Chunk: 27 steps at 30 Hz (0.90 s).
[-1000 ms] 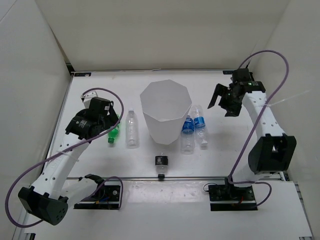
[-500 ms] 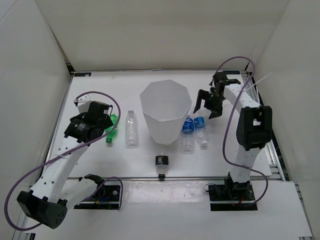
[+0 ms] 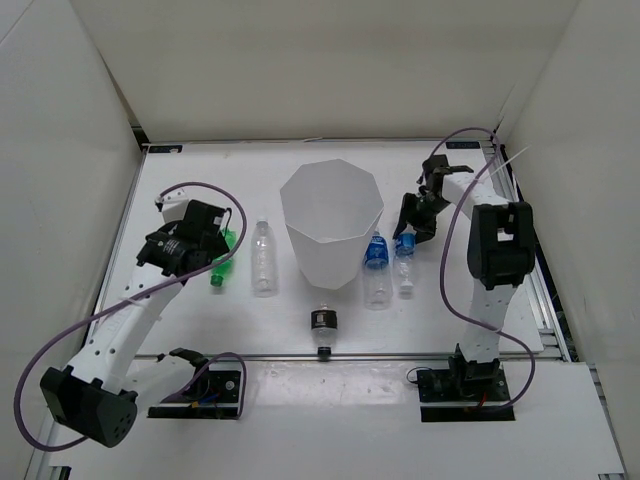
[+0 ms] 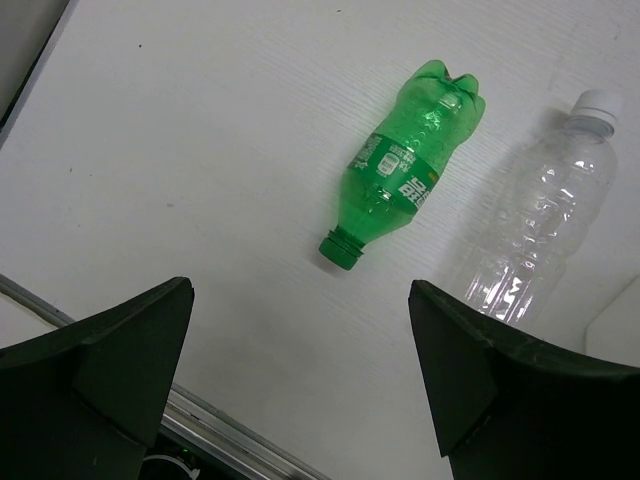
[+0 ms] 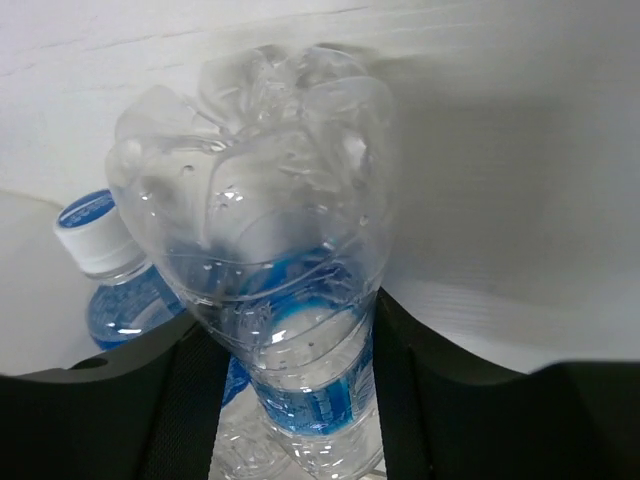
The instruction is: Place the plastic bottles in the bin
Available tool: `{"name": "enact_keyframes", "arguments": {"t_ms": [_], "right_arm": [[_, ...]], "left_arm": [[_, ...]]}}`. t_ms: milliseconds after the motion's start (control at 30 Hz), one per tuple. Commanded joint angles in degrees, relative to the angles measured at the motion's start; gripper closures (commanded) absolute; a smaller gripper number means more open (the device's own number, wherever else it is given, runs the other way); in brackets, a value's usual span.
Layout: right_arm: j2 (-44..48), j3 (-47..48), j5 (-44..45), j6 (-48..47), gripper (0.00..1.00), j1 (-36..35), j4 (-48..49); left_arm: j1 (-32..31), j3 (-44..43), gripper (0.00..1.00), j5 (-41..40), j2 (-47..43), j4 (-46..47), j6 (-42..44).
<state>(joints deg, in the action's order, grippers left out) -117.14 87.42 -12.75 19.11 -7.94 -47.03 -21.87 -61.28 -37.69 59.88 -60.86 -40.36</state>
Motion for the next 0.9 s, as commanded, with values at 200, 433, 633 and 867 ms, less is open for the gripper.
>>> {"name": "enact_keyframes", "arguments": {"t_ms": [200,433,633,867], "right_arm": [[19.6,-1.5,6.8,4.2,0.57,4.5,-5.1],[32.9,20.7,4.1,10.1,0.6,0.5,-7.1],[23.5,48.4,15.8,6.2,0.58,-18.7,-9.6],[18.4,45.6,27.8,0.1,0.07,-35.5,-8.8]], "left_arm": [[-0.2,-0.7,0.0,0.9,2.2,1.2,-3.6],[0.3,2.7,0.0,3.5,8.4,-0.6,-11.2],[0.3,3.3,0.0,4.8,14.4,-2.8,-17.0],[0.3,2.7,0.0,-2.2,15.8,-2.8,-18.2]]}}
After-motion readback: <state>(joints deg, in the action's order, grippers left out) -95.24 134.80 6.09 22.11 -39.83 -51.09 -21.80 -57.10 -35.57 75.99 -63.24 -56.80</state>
